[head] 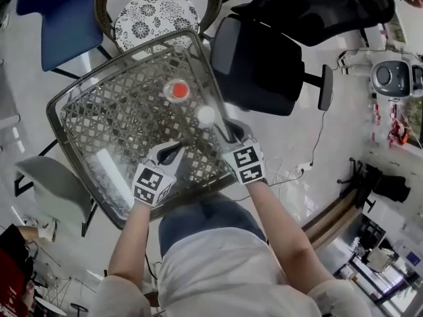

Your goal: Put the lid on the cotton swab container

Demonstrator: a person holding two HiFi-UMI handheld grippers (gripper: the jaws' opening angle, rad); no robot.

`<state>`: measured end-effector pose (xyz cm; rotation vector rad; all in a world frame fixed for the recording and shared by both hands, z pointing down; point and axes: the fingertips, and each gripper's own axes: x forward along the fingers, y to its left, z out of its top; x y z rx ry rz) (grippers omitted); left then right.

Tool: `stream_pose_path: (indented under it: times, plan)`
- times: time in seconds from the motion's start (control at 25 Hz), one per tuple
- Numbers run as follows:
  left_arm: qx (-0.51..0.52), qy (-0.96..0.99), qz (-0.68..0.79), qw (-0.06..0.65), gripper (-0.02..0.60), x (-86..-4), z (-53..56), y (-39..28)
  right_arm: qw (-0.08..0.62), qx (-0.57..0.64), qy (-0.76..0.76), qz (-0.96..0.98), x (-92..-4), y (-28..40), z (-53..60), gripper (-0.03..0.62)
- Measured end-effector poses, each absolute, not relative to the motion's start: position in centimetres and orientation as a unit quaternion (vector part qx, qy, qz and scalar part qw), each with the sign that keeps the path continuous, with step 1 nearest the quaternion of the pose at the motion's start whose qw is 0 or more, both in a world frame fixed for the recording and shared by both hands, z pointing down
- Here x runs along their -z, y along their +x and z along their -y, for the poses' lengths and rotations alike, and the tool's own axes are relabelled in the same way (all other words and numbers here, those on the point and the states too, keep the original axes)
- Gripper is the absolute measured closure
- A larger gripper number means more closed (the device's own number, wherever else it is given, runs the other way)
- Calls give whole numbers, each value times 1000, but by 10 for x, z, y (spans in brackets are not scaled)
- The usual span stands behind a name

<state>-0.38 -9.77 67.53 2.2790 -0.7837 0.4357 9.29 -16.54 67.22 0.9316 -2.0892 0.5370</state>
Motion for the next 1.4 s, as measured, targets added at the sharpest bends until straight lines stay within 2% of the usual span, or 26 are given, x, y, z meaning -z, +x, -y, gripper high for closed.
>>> stream_pose_path:
  times: [0.6,0.76,1.0,1.2,1.4]
  plan:
    - [-158,861,323,361,575,-681,91,-19,397,-224,378,806,-692,88,191,485]
    - [-160,858,327,363,575,-684,90,-22,386,-265,379,798,-697,88,191,484]
    - [-159,856,331,364,575,-684,91,-22,360,-317,393,785,-700,98,196,394]
    - [-164,857,329,361,575,-683,88,-22,378,-286,397,786,-694,97,199,391]
    - [-168,860,324,355,575,-682,87,-19,367,-273,402,793,-687,91,209,390]
